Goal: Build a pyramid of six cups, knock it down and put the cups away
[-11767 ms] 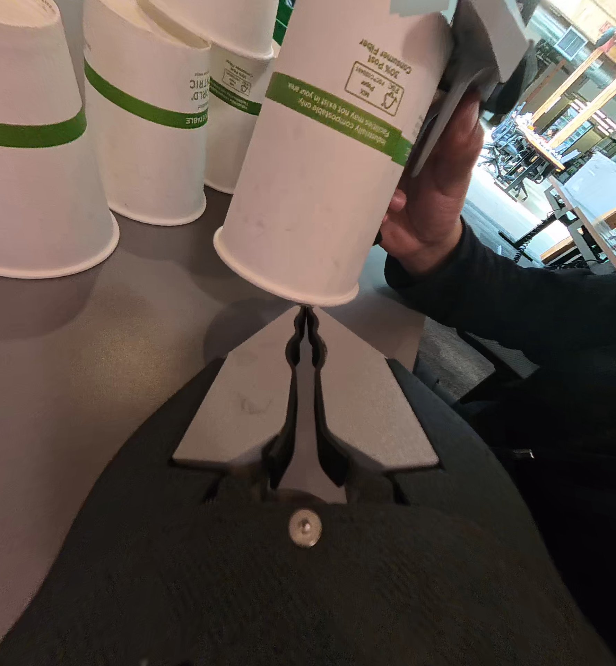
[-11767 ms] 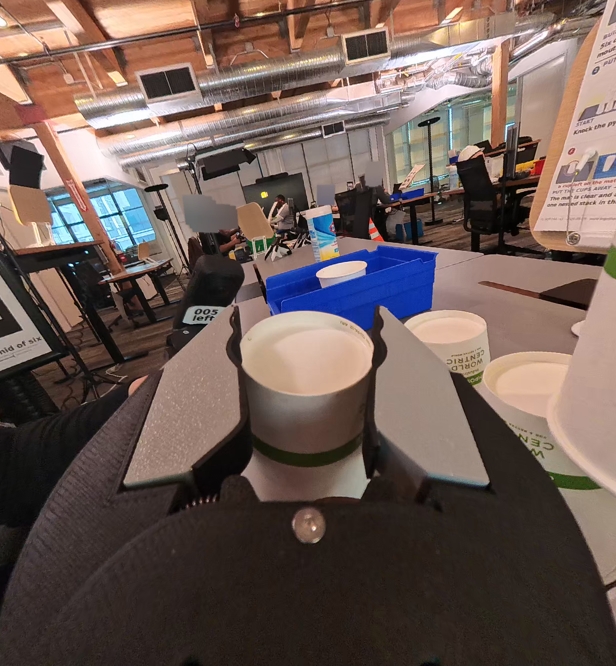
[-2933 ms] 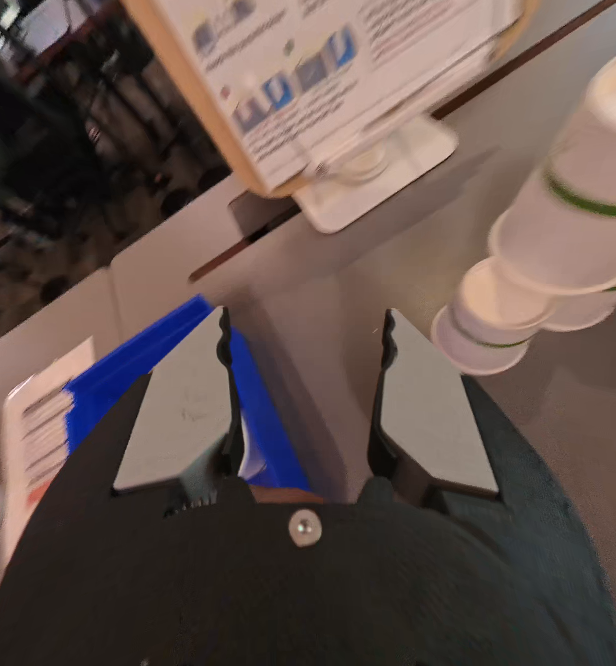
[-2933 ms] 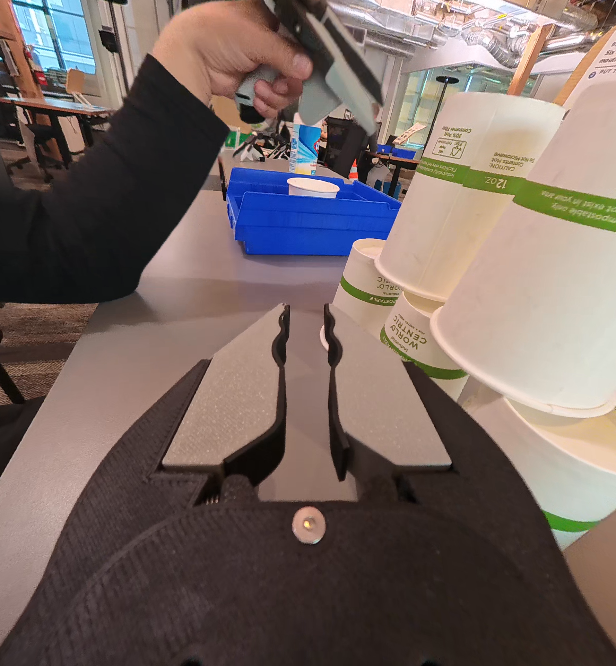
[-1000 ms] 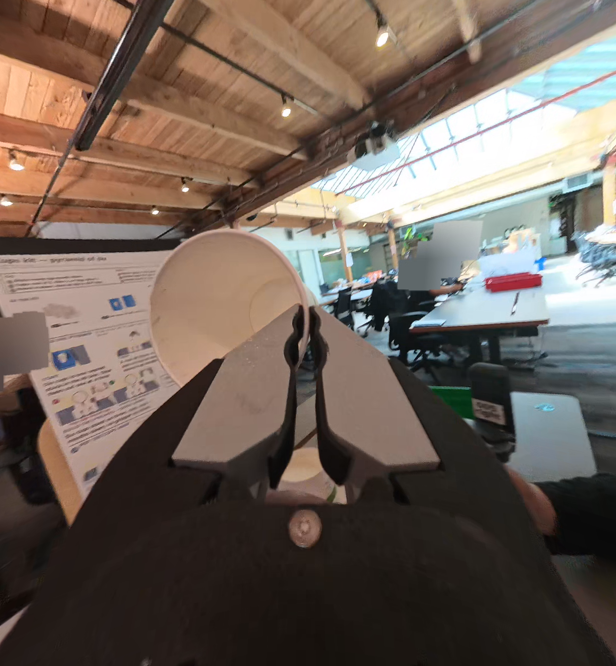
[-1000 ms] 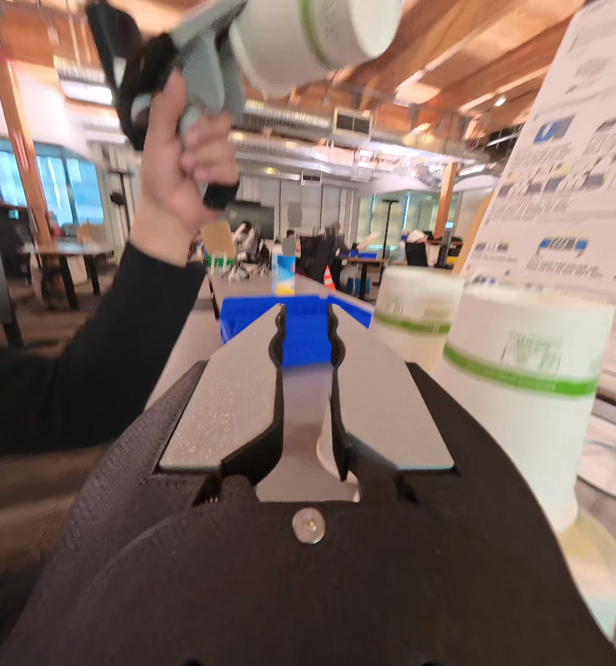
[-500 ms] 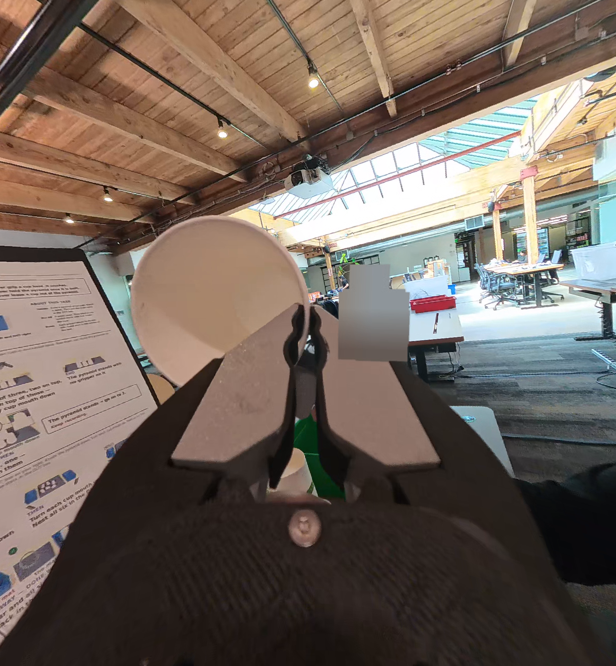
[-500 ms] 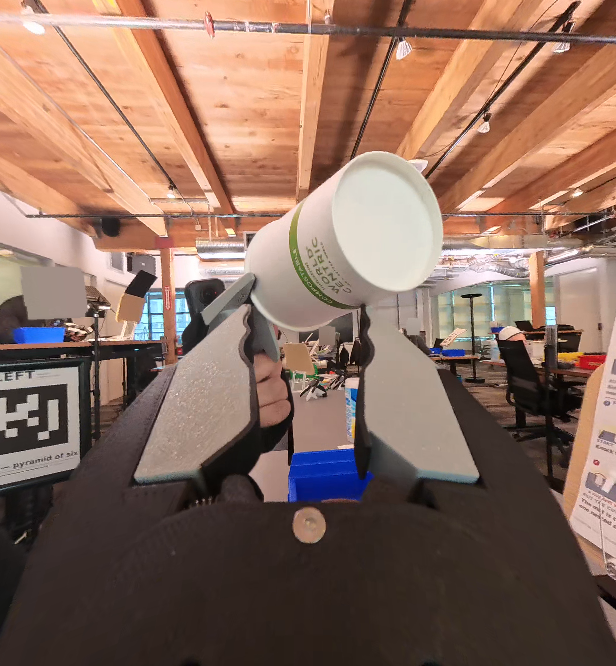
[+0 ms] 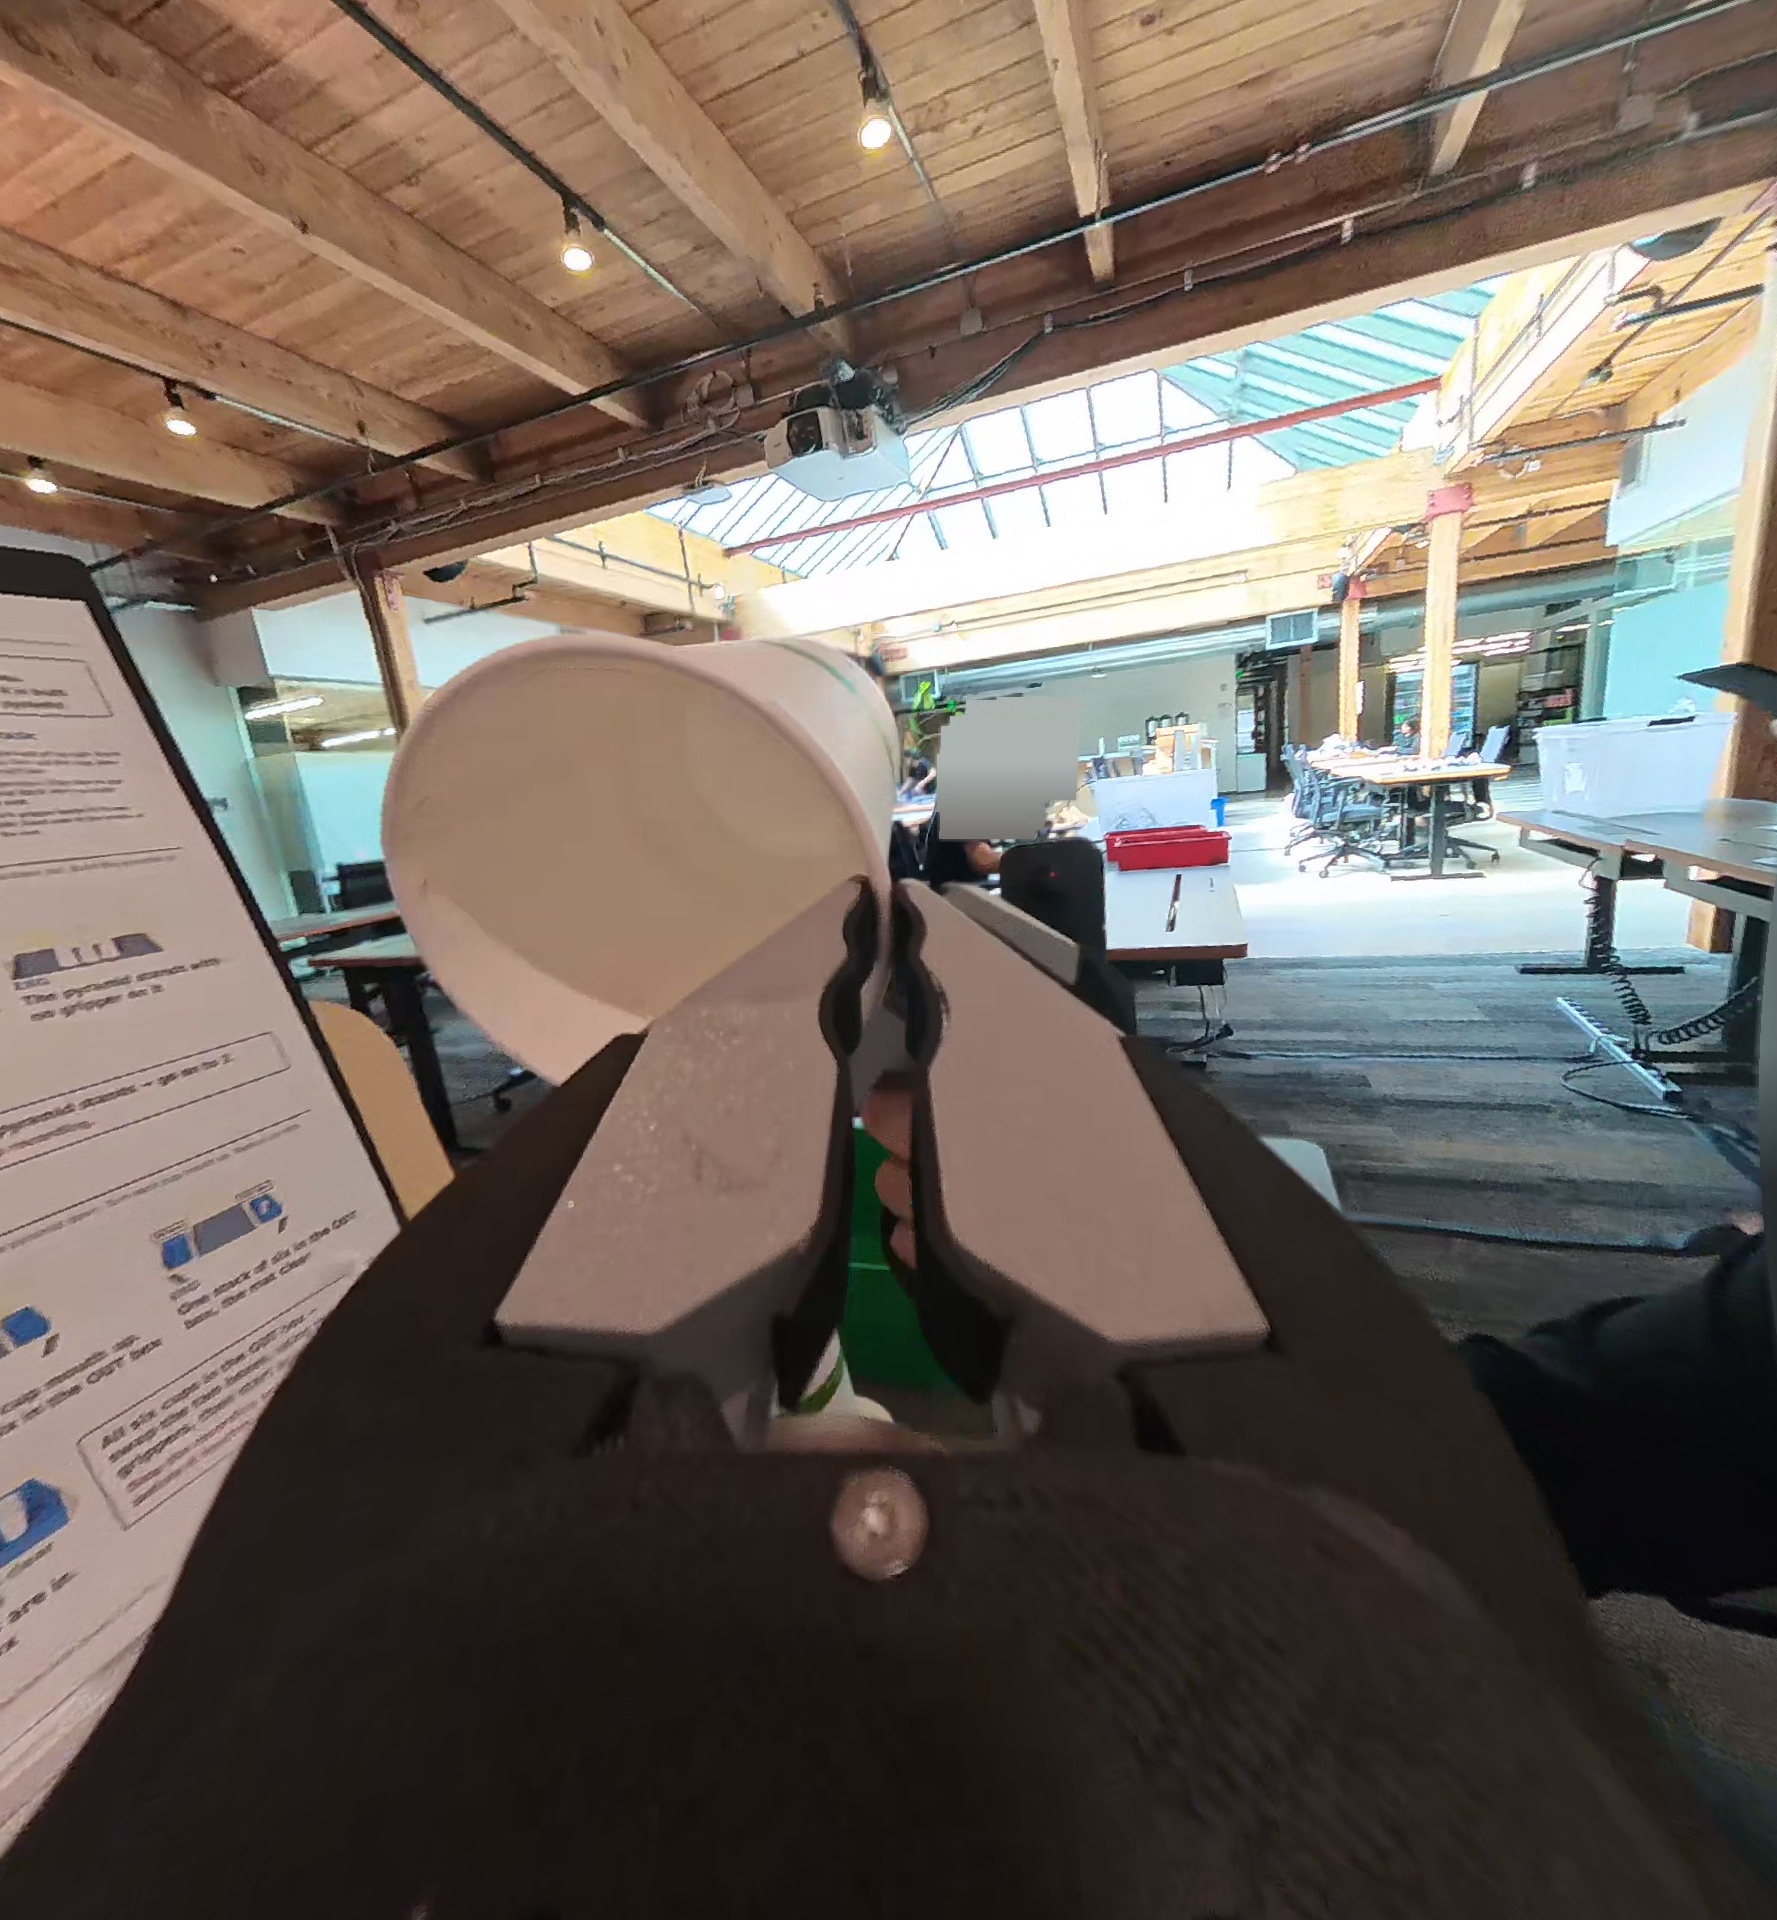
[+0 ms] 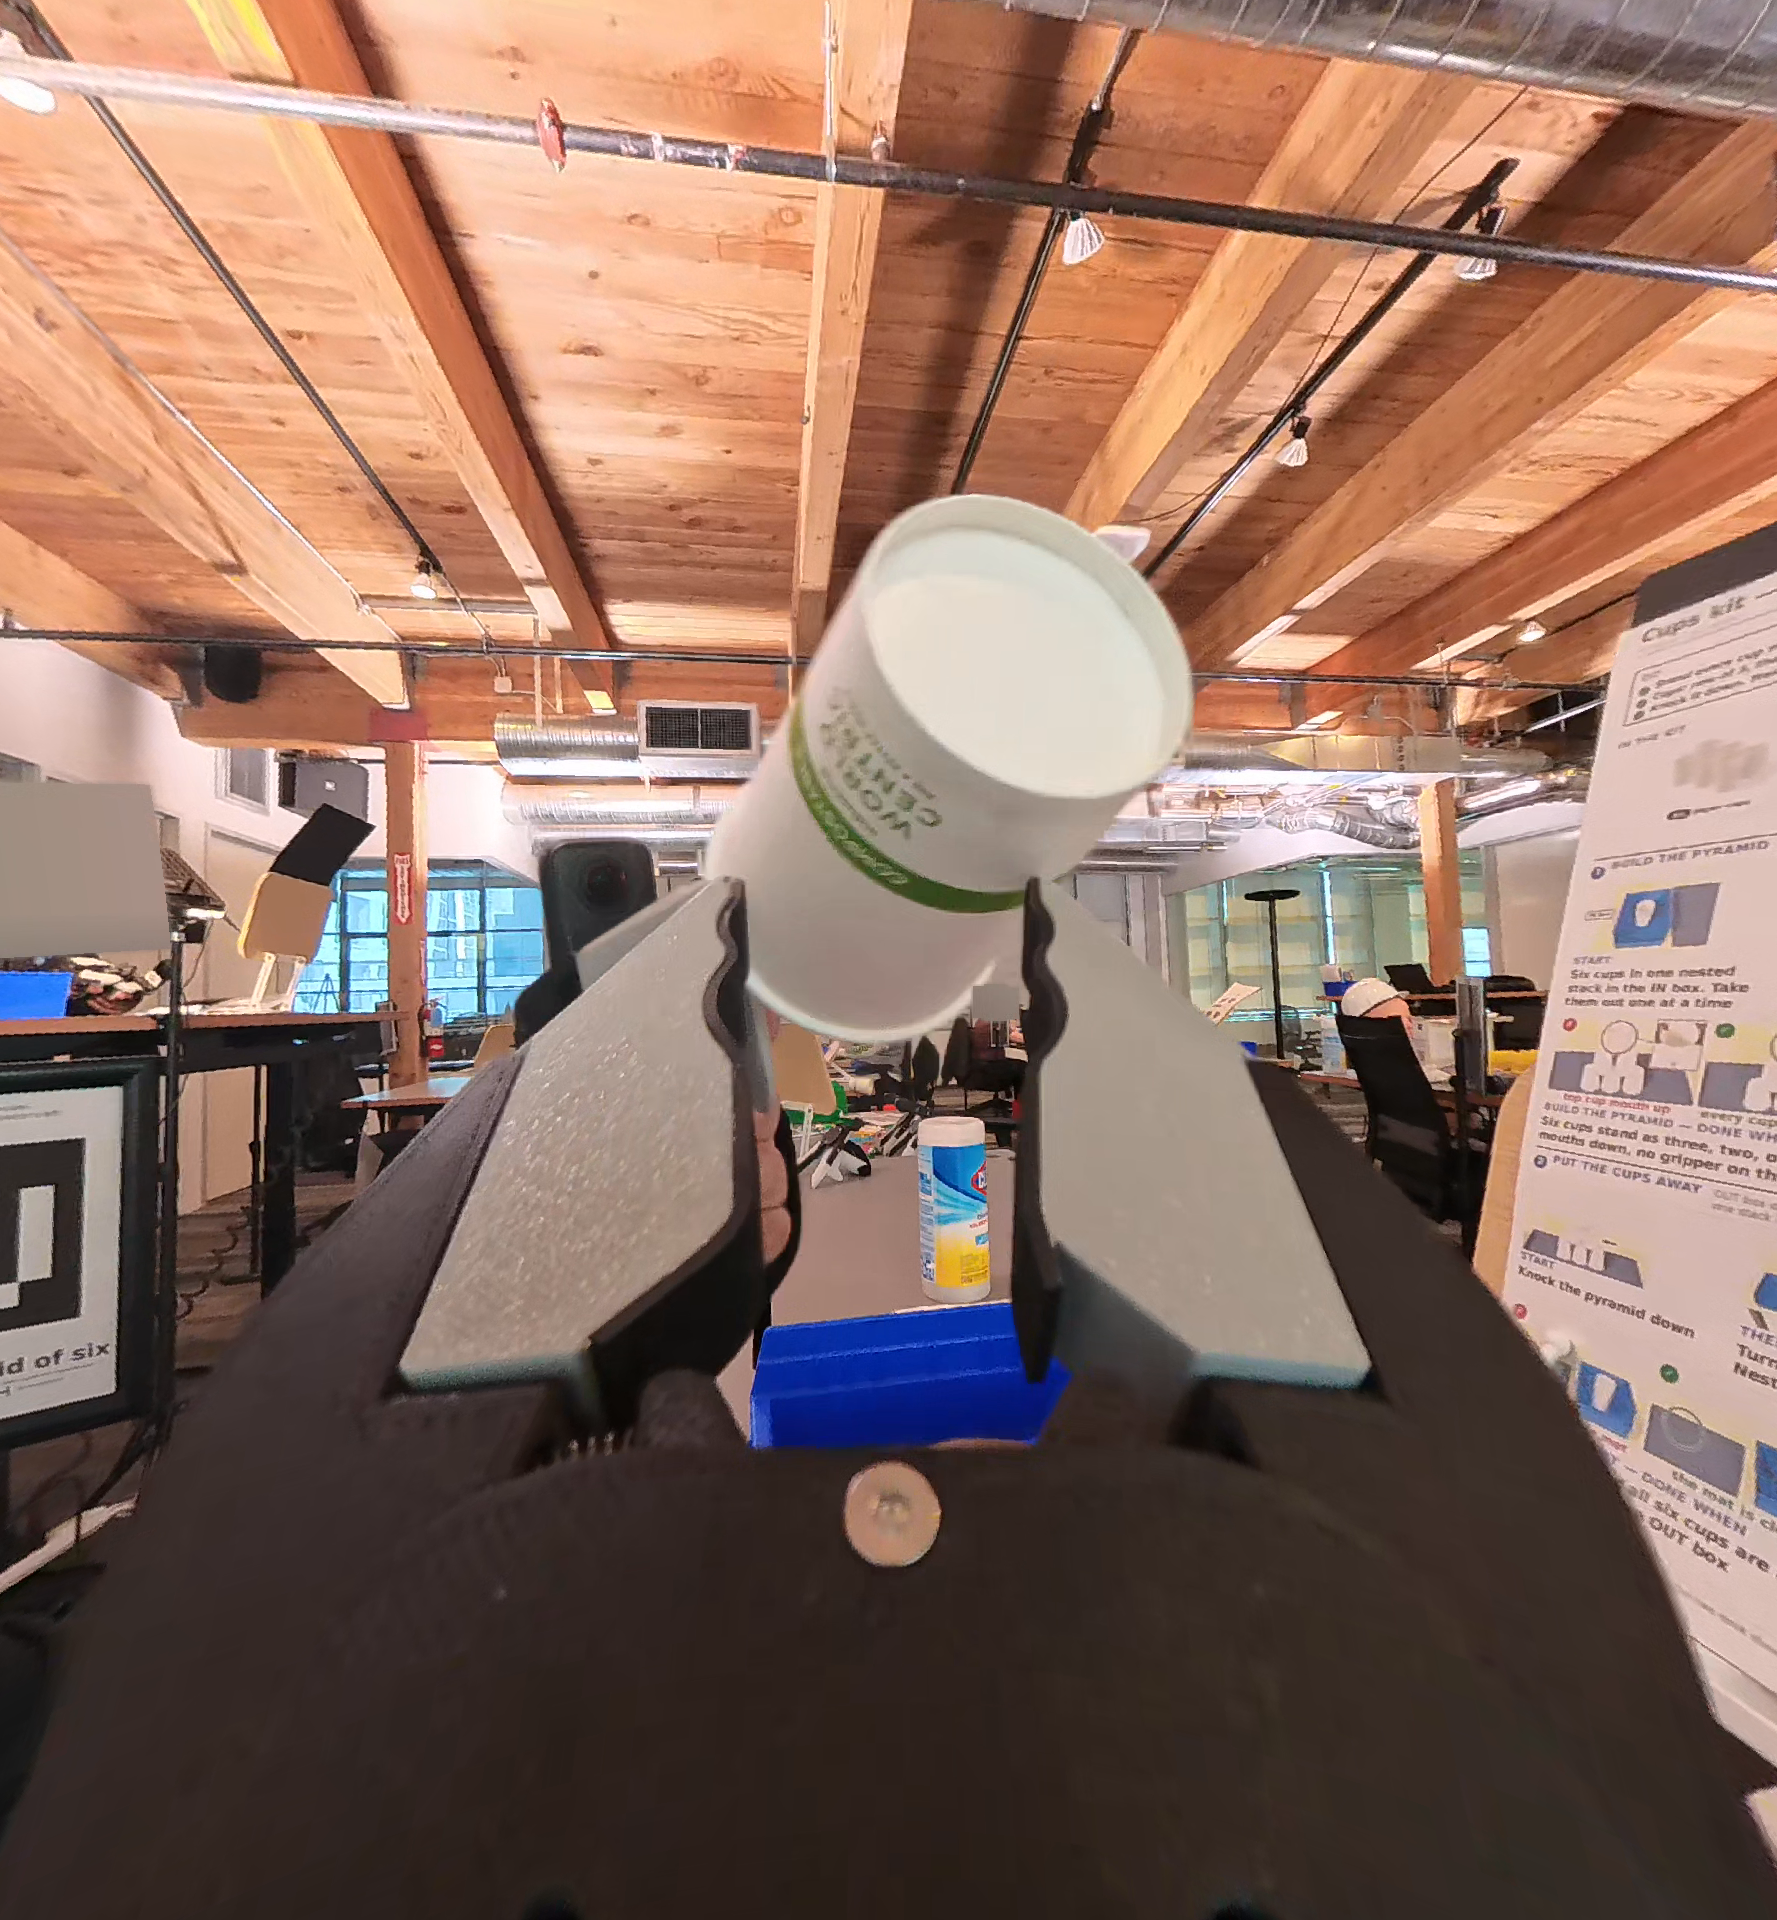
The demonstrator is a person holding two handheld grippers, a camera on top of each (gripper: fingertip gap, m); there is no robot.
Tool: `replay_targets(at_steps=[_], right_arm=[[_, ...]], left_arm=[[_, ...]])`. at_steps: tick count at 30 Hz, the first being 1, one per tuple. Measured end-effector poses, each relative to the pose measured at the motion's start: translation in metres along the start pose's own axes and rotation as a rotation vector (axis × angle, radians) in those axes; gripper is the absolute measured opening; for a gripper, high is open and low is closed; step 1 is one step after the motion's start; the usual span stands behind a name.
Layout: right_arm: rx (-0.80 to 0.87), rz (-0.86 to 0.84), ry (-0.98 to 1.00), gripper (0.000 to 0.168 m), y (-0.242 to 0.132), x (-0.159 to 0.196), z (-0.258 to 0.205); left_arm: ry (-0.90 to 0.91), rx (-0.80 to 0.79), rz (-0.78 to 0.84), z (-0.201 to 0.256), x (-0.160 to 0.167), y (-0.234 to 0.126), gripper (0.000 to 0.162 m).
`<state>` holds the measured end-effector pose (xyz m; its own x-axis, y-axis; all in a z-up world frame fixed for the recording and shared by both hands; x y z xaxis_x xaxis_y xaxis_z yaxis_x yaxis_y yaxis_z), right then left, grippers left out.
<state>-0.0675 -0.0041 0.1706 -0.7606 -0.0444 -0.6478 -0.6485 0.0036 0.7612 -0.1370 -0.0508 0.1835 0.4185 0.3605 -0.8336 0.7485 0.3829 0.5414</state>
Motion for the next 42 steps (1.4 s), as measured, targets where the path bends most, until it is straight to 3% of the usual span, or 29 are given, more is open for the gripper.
replay_targets(at_steps=[1, 9, 15, 20, 26, 32, 37, 42], right_arm=[[0.007, -0.001, 0.002, 0.051, -0.001, -0.001, 0.000], [-0.007, -0.010, 0.023, 0.055, 0.000, -0.001, -0.005], [-0.076, 0.024, 0.063, 0.062, 0.002, -0.008, -0.016], [-0.056, 0.042, 0.013, 0.076, 0.002, -0.014, -0.017], [-0.029, 0.047, -0.009, 0.076, -0.002, -0.022, -0.009], [0.021, -0.060, -0.121, 0.081, -0.002, -0.009, 0.002], [-0.003, -0.078, -0.098, 0.085, -0.002, -0.009, 0.000], [0.001, -0.094, -0.084, 0.086, -0.003, -0.005, 0.005]], left_arm=[[-0.005, 0.016, 0.016, 0.004, -0.002, 0.001, 0.000], [0.046, 0.032, 0.070, 0.014, -0.006, 0.006, 0.000], [-0.016, 0.087, 0.070, 0.023, -0.007, 0.007, 0.000], [-0.048, 0.088, -0.007, 0.020, 0.011, 0.013, 0.000], [-0.083, 0.079, -0.134, 0.013, 0.034, 0.012, 0.000], [-0.090, 0.116, -0.240, 0.014, 0.054, 0.011, 0.000], [-0.093, 0.142, -0.383, 0.020, 0.078, 0.007, 0.000], [-0.123, 0.138, -0.423, 0.015, 0.088, 0.005, 0.000]])
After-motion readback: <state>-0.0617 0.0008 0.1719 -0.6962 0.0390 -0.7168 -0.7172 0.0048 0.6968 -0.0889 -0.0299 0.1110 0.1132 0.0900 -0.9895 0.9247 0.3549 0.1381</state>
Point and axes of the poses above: each gripper's, where its closed fingertips meet, y out along the fingers, x out of its underside, z = x × y across the jaws, the point moved 2 cm from there along -y, back along the fingers, and after that the axes turned 13 degrees about z, right-handed, at the moved point
